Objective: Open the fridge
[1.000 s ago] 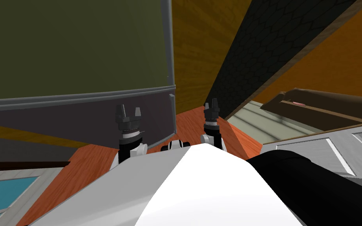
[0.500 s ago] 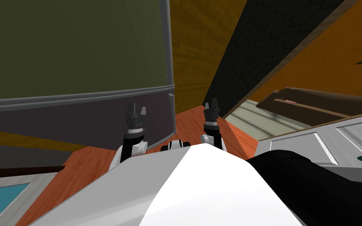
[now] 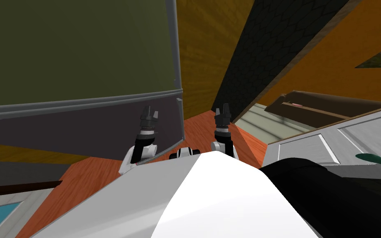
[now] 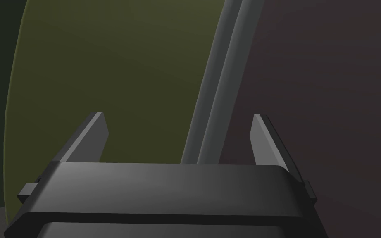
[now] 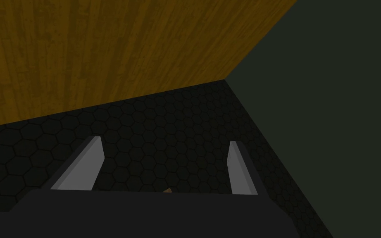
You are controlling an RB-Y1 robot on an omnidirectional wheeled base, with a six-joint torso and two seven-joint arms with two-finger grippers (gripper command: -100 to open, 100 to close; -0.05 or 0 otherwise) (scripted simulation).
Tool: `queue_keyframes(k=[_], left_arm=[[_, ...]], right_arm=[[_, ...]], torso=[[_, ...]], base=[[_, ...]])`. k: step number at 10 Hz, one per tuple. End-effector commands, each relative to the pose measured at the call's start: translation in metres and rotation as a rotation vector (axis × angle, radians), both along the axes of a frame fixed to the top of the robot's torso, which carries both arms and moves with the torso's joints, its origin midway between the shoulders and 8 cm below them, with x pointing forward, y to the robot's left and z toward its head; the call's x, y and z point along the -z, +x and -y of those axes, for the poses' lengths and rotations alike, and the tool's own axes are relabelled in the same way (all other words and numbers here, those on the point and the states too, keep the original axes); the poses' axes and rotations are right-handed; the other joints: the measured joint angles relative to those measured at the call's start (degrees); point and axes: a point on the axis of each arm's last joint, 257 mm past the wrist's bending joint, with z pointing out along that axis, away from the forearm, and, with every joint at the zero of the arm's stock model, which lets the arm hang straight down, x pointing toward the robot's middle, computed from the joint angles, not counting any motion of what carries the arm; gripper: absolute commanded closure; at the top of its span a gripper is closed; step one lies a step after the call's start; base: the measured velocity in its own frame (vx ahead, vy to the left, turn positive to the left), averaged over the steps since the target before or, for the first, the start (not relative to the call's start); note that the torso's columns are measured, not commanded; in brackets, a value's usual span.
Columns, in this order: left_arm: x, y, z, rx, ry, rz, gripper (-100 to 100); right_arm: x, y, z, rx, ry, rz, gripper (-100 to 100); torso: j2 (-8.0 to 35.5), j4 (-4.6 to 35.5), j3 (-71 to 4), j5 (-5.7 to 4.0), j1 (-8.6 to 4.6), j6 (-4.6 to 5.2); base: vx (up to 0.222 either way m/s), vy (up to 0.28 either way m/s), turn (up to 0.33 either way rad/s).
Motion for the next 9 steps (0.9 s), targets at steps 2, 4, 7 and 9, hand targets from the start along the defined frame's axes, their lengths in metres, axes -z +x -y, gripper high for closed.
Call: queue_keyframes(k=[2, 4, 7, 9], left_arm=[[0.008, 0.027, 0.015, 0.013, 0.019, -0.061, -100], [0.01, 0.037, 0.021, 0.019, 0.028, -0.082, -100], [0.013, 0.058, 0.034, 0.029, 0.048, -0.125, -100], [0.016, 0.076, 0.048, 0.041, 0.073, -0.16, -100]], right_arm=[[0.0, 0.0, 0.0, 0.0, 0.0, 0.0, 0], [0.0, 0.0, 0.0, 0.0, 0.0, 0.0, 0], [0.0, 0.0, 0.0, 0.0, 0.0, 0.0, 0], [0.0, 0.0, 0.0, 0.0, 0.0, 0.0, 0]], torso=[[0.0, 0.0, 0.0, 0.0, 0.0, -0.04], [0.0, 0.0, 0.0, 0.0, 0.01, 0.0], [0.0, 0.0, 0.0, 0.01, 0.03, 0.0], [0.0, 0.0, 0.0, 0.0, -0.01, 0.0]], base=[[-0.018, 0.023, -0.058], [-0.023, 0.026, -0.087], [-0.025, 0.028, -0.077], [-0.026, 0.03, -0.114]])
